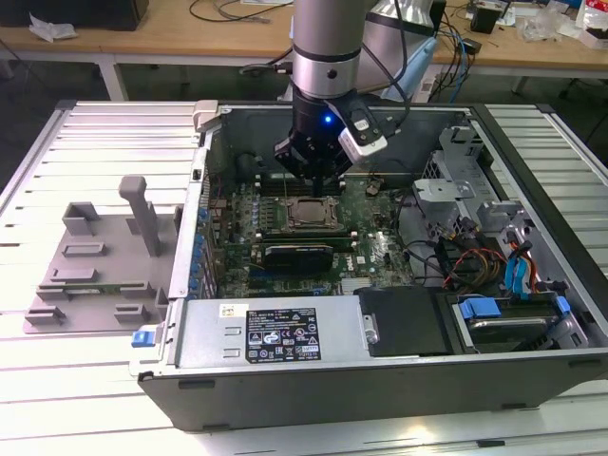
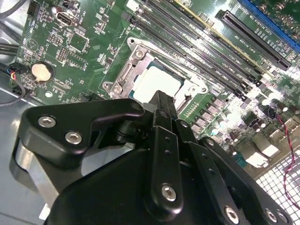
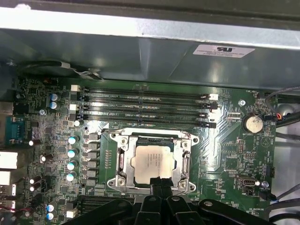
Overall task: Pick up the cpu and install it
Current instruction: 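Install the first cpu locking lever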
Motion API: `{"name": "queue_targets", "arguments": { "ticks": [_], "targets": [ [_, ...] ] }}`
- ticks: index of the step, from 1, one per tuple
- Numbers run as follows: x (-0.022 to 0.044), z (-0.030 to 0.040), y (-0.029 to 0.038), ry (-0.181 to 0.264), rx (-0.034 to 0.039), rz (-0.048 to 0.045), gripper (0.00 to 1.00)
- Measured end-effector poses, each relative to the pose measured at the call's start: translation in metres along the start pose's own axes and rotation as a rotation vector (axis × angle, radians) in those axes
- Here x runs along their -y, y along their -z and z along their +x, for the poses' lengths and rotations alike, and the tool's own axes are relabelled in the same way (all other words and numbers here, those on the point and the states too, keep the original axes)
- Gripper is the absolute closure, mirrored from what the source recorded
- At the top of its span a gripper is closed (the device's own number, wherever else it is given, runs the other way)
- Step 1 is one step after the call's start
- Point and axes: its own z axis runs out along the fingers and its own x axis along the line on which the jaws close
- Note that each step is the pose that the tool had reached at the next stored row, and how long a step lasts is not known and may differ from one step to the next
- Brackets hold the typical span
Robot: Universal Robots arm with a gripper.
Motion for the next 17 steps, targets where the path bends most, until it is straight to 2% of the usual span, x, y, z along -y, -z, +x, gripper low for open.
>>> {"name": "queue_targets", "arguments": {
  "ticks": [5, 6, 7, 12, 13, 17],
  "targets": [
    [-0.0001, 0.0, 0.0, 0.0, 0.0001, -0.0023, 0.89],
    [-0.0001, -0.0001, 0.0028, 0.0, 0.0001, -0.0024, 0.89],
    [0.0, -0.0002, 0.0086, 0.0, 0.0, -0.0024, 0.89],
    [0.0001, -0.0007, 0.0239, 0.0, 0.0, -0.0023, 0.89],
    [0.0001, -0.0008, 0.0259, 0.0, 0.0002, -0.0026, 0.89],
    [0.0001, 0.0001, 0.0261, 0.0, 0.0001, -0.0024, 0.89]
  ]
}}
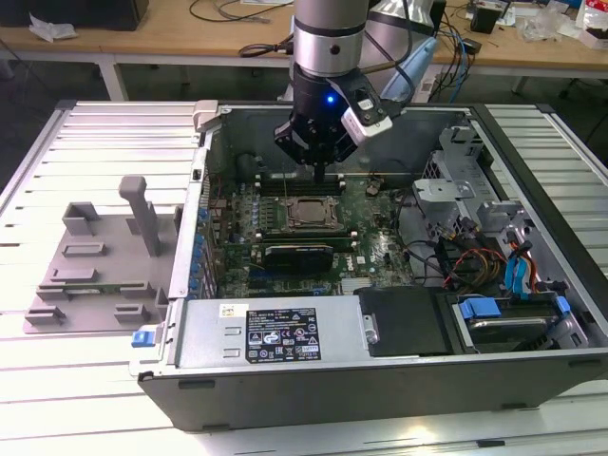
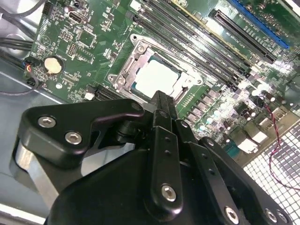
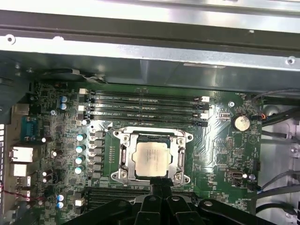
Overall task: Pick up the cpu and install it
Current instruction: 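Install the first cpu locking lever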
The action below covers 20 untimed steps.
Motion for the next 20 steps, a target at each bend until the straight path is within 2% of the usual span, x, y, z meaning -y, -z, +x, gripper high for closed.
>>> {"name": "queue_targets", "arguments": {
  "ticks": [1, 3, 4, 7, 10, 12, 20],
  "targets": [
    [-0.0001, 0.0017, 0.0001, 0.0, -0.0001, 0.0001, 0.89],
    [-0.0012, 0.0225, 0.0006, 0.0, 0.0, 0.0, 0.89],
    [-0.002, 0.039, 0.0011, 0.0, 0.0, 0.0, 0.89],
    [-0.0029, 0.0554, 0.0016, 0.0, 0.0001, -0.0001, 0.89],
    [-0.0029, 0.0564, 0.0016, 0.0, 0.0, 0.0, 0.89],
    [-0.003, 0.0566, 0.0016, -0.001, 0.0003, -0.0059, 0.89],
    [-0.0029, 0.0565, 0.0016, 0.0, 0.0004, -0.0094, 0.89]
  ]
}}
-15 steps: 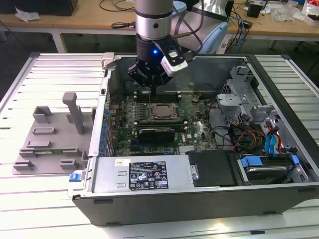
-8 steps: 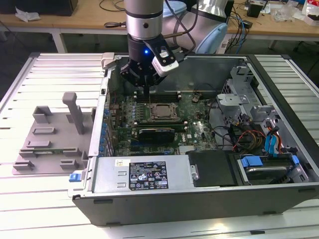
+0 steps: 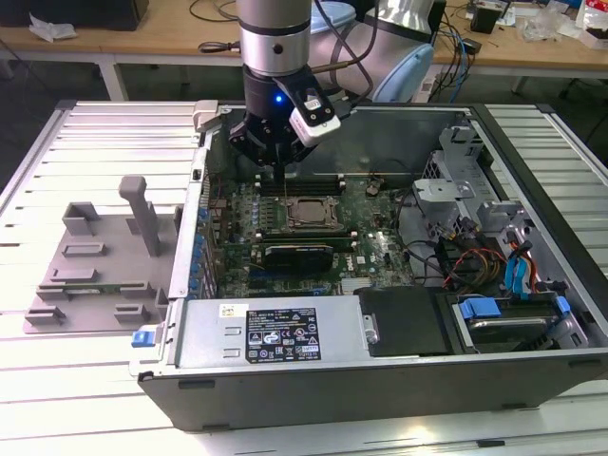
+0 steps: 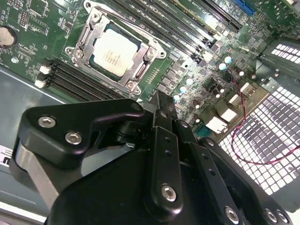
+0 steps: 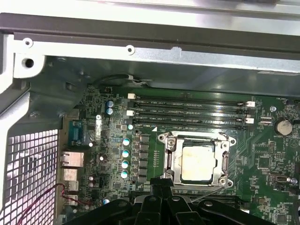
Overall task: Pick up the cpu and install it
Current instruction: 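Install the first cpu locking lever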
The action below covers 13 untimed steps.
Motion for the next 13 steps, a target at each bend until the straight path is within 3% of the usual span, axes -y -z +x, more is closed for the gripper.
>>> {"name": "queue_targets", "arguments": {
  "ticks": [4, 6, 13],
  "targets": [
    [0.0001, 0.0001, 0.0001, 0.0, 0.0001, -0.0031, 0.89],
    [0.0, 0.0003, 0.0, -0.001, 0.0011, -0.0199, 0.89],
    [0.0, 0.0004, 0.0, -0.001, 0.0011, -0.0201, 0.89]
  ]
}}
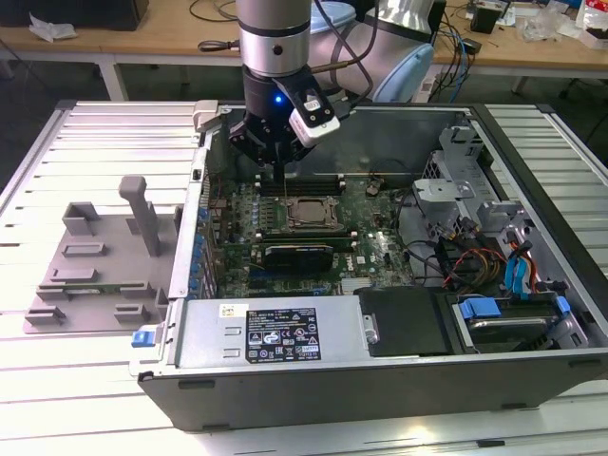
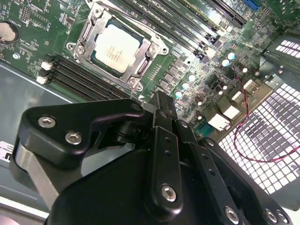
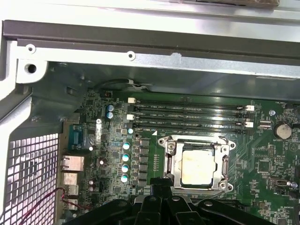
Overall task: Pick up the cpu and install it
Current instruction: 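Install the first cpu locking lever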
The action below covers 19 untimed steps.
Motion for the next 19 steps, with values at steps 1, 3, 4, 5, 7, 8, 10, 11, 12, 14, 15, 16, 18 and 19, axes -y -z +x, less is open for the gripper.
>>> {"name": "queue_targets", "arguments": {
  "ticks": [1, 3, 4, 5, 7, 8, 10, 11, 12, 14, 15, 16, 18, 19],
  "targets": [
    [0.0, 0.0, 0.0, 0.0, 0.0, 0.0, 0.89],
    [0.0, 0.0001, 0.0, 0.0, 0.0, 0.0, 0.89],
    [0.0, 0.0002, 0.0, 0.0, 0.0, 0.0, 0.89],
    [0.0, 0.0002, 0.0, 0.0, 0.0, -0.0001, 0.89],
    [0.0, 0.0002, -0.0001, 0.0, 0.0007, -0.013, 0.89],
    [0.0, 0.0002, -0.0001, -0.001, 0.0011, -0.0219, 0.89],
    [0.0, 0.0004, -0.0003, -0.002, 0.0026, -0.0495, 0.89],
    [0.0, 0.0006, -0.0006, -0.002, 0.0035, -0.0702, 0.89],
    [0.0, 0.0013, -0.0018, -0.003, 0.0046, -0.0873, 0.89],
    [0.0, 0.0032, -0.0046, -0.003, 0.0054, -0.1052, 0.89],
    [0.0, 0.004, -0.0053, -0.003, 0.0057, -0.1125, 0.89],
    [0.0, 0.0048, -0.0061, -0.004, 0.0064, -0.1238, 0.89],
    [0.0, 0.006, -0.0092, -0.004, 0.0076, -0.1484, 0.89],
    [0.0, 0.0063, -0.0104, -0.005, 0.0079, -0.1535, 0.89]
  ]
}}
